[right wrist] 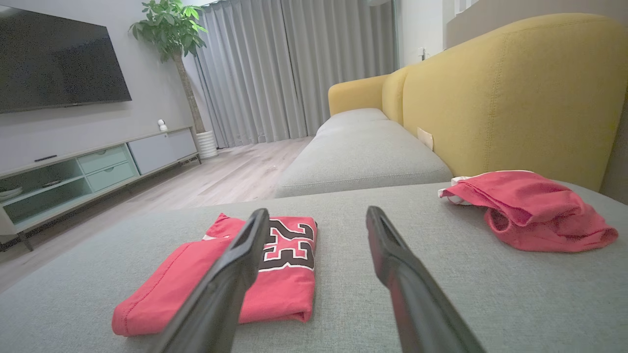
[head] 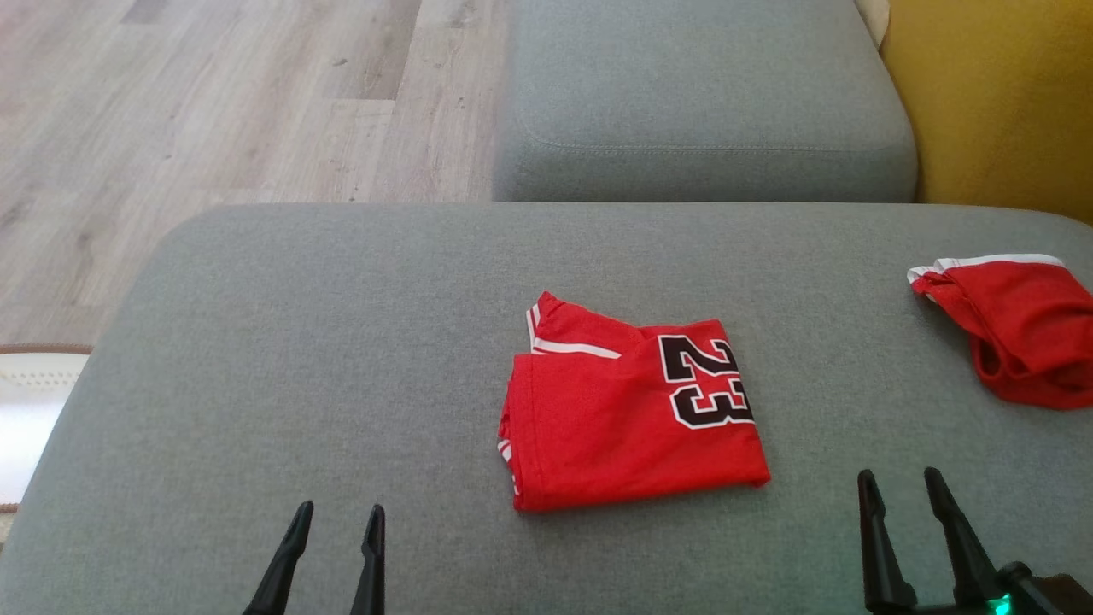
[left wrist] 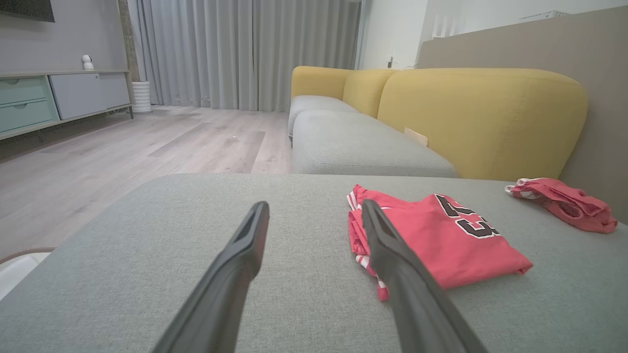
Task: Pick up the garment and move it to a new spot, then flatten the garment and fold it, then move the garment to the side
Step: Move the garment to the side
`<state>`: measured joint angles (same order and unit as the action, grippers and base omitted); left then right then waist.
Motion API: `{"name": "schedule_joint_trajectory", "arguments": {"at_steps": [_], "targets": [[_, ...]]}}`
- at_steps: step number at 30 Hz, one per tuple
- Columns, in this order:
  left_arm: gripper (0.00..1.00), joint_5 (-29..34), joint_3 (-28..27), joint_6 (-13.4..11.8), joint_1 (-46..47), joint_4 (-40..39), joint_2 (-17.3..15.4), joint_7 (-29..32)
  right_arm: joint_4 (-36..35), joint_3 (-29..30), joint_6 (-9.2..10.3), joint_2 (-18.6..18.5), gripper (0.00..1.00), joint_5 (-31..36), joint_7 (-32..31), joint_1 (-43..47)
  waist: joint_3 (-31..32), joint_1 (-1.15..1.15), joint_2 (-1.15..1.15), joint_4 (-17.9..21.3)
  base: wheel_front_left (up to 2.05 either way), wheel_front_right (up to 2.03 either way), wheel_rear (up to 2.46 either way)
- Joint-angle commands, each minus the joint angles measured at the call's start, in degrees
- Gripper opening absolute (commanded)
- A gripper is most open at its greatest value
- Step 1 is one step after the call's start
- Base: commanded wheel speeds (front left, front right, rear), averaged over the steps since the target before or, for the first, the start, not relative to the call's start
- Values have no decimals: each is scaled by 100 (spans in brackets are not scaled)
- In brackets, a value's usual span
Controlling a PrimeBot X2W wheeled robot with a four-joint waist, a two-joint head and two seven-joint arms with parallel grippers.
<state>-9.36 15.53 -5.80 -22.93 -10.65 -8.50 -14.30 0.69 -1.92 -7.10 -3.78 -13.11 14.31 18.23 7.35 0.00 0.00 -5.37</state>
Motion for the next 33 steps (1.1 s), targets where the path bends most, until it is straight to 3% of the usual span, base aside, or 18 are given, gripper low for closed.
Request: {"name": "schedule_joint_trajectory", "arguments": {"at_steps": [1,6,33], "targets": [[100,78,-254,60,308,-139,100,-69,-200,-157,-39,-116,100,4,68,-219,2,0,0,-20,0,0,0],[100,249,-276,222,390,-38,159,-70,-204,-192,-39,-109,100,18,68,-237,6,0,0,-68,0,0,0],[100,524,-379,538,542,-4,460,-70,42,-305,-39,-247,100,2,69,-408,-412,0,0,-186,0,0,0]]}}
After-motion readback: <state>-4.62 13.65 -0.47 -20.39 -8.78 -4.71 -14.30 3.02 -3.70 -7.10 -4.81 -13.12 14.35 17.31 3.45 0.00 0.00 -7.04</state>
